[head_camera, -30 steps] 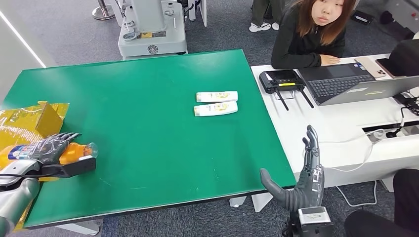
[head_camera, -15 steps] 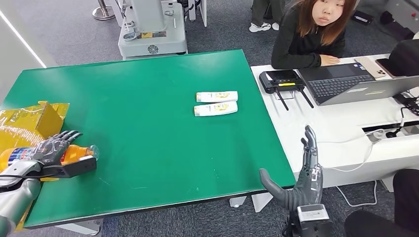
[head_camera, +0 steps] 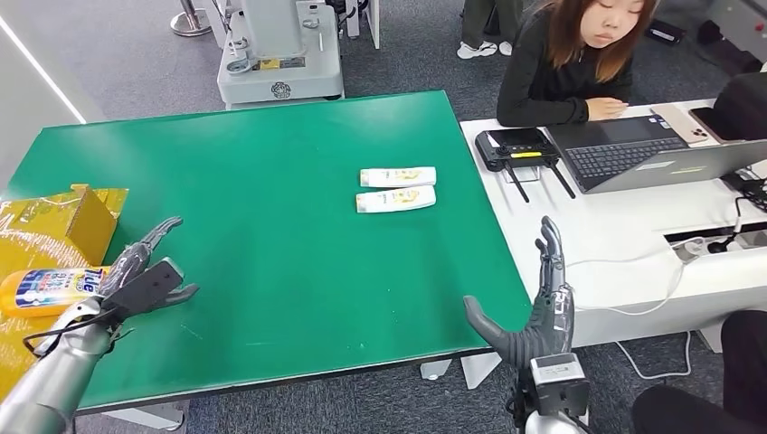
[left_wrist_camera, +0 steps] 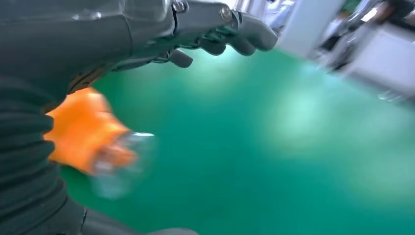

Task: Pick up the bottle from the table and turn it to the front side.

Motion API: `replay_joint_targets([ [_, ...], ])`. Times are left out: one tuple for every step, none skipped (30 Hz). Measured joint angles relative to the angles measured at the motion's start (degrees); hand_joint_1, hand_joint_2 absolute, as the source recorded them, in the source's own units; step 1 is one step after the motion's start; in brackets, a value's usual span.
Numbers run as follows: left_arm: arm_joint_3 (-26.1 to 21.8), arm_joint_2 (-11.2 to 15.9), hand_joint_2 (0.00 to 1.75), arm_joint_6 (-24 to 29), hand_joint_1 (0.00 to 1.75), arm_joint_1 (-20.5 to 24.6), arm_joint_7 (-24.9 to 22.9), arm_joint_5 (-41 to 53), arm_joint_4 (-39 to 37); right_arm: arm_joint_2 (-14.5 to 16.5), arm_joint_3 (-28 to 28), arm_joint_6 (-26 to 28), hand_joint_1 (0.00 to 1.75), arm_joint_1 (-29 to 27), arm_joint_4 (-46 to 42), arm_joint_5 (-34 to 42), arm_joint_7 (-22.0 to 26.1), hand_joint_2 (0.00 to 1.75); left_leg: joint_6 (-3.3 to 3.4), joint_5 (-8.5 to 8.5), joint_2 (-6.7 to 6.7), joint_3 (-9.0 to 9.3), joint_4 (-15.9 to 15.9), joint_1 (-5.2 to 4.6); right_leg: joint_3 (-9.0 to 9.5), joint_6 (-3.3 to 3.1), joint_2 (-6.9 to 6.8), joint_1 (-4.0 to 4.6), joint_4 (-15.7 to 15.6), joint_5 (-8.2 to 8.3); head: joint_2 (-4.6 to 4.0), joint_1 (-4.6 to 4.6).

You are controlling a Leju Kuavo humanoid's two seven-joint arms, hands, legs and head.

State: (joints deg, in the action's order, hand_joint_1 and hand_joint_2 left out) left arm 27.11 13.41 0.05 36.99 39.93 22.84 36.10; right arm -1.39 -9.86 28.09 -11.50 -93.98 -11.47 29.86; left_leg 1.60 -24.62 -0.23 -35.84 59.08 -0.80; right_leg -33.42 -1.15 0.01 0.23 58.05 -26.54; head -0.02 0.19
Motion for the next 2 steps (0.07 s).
replay_joint_targets([
  [0.0,-0.9,1.75,-0.4,0.0,-0.7,0.1,-3.0,2.2,-0.1,-0.1,0.0,0.0,0.3,0.2,0.2,0.1,1.75,0.0,0.0,-0.04,0.0,0.0,0.0,0.01,0.0,-0.04,0.0,0.0,0.0,0.0,0.01],
  [0.0,-1.5,1.75,-0.6,0.0,-1.1,0.1,-4.5,3.3,-0.1,-0.1,-0.1,0.0,0.5,0.3,0.3,0.1,1.75,0.0,0.0,-0.05,0.0,0.0,-0.01,0.02,0.0,-0.05,-0.01,0.0,0.0,0.0,0.0],
])
